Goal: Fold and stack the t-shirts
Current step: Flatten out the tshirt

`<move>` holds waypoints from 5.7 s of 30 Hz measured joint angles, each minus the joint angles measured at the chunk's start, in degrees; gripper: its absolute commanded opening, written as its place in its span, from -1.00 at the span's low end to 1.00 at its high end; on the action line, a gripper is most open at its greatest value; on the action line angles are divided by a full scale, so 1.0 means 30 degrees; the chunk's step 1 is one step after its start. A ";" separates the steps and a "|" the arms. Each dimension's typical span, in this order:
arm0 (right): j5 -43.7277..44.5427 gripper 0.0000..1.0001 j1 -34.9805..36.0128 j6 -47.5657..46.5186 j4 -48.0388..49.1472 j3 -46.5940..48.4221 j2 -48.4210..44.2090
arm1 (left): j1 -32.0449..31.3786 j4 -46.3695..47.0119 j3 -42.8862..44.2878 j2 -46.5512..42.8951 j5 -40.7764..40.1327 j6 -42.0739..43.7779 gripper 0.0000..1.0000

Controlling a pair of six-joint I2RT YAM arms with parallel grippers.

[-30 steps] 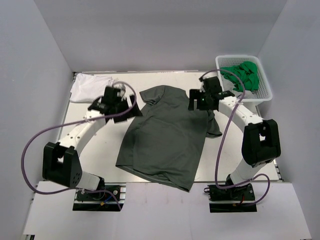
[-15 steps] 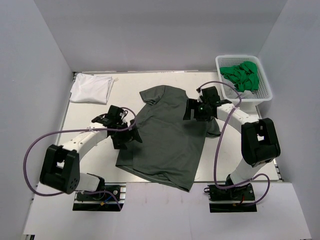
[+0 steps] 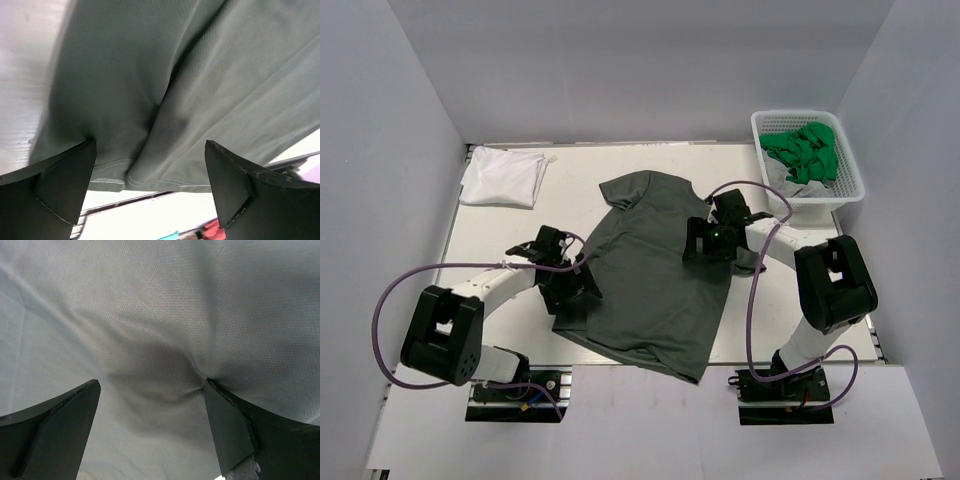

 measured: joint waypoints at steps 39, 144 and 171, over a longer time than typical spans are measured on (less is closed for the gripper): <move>0.3497 0.81 -0.1545 0.0546 -0.0379 0.0029 0.0015 | -0.2892 -0.3009 0.4736 0.1836 -0.2871 0.1508 0.98; 0.3330 0.81 -0.2681 -0.0882 -0.1421 0.0350 0.0051 | -0.4189 -0.4277 0.7395 0.6645 -0.2987 0.4765 -1.00; 0.3337 0.76 -0.2273 -0.1326 -0.2178 0.1829 0.0911 | -0.1566 -0.5479 0.9551 0.4014 -1.1693 0.3038 -1.00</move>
